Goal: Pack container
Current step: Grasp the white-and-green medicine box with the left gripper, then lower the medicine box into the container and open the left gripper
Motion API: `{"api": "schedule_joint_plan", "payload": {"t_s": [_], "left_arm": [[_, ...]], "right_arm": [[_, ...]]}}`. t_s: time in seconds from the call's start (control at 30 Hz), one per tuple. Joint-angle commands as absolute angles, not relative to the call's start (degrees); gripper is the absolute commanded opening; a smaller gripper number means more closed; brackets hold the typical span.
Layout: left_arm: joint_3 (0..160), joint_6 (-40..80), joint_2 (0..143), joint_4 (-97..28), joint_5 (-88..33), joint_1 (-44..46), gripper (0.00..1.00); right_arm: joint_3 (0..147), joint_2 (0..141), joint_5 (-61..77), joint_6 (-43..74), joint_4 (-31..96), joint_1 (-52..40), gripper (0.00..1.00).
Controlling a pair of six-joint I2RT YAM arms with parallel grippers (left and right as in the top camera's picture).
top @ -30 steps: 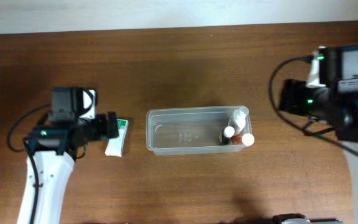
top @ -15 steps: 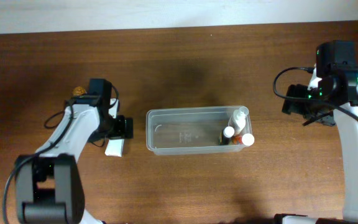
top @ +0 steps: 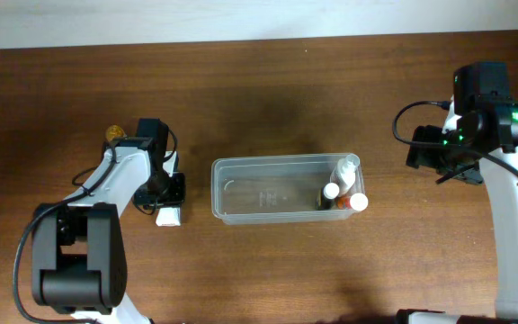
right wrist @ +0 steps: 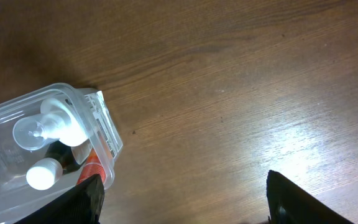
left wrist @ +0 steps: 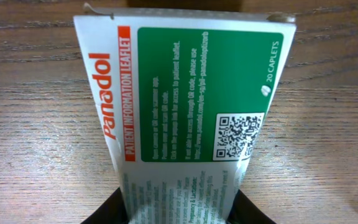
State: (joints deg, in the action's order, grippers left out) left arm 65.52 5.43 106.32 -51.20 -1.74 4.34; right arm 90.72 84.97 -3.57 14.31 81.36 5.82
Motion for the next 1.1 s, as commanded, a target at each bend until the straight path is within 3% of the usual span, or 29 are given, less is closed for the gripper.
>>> {"api": "schedule_joint_plan", "payload": {"t_s": [0.0, 0.27, 0.57, 0.73, 1.03, 1.07], "left_arm": [[67.55, 5.13, 106.39, -53.67, -2.15, 4.34, 0.36], [80.66, 5.08, 99.13, -60.53, -2.20, 7.25, 0.36], [84.47, -9.17, 90.87, -58.06, -2.17, 25.69, 0.34], [83.31, -16.71, 93.14, -57.98, 1.76, 36.12, 0.26], [81.69, -19.38, 104.31, -57.95, 4.34, 39.97, 0.28], [81.69, -19.38, 106.26, -57.93, 4.34, 39.92, 0.33]], "right_arm": [[90.30, 85.03, -3.29, 13.13, 81.23, 6.02, 0.75], [90.30, 85.03, -3.29, 12.86, 81.23, 6.02, 0.75], [90.30, 85.03, -3.70, 12.27, 81.19, 6.04, 0.75], [90.30, 85.03, -3.68, 12.27, 81.21, 6.04, 0.76], [90.30, 85.03, -3.68, 12.27, 81.21, 6.04, 0.75], [90.30, 85.03, -3.68, 12.27, 81.21, 6.04, 0.75]]}}
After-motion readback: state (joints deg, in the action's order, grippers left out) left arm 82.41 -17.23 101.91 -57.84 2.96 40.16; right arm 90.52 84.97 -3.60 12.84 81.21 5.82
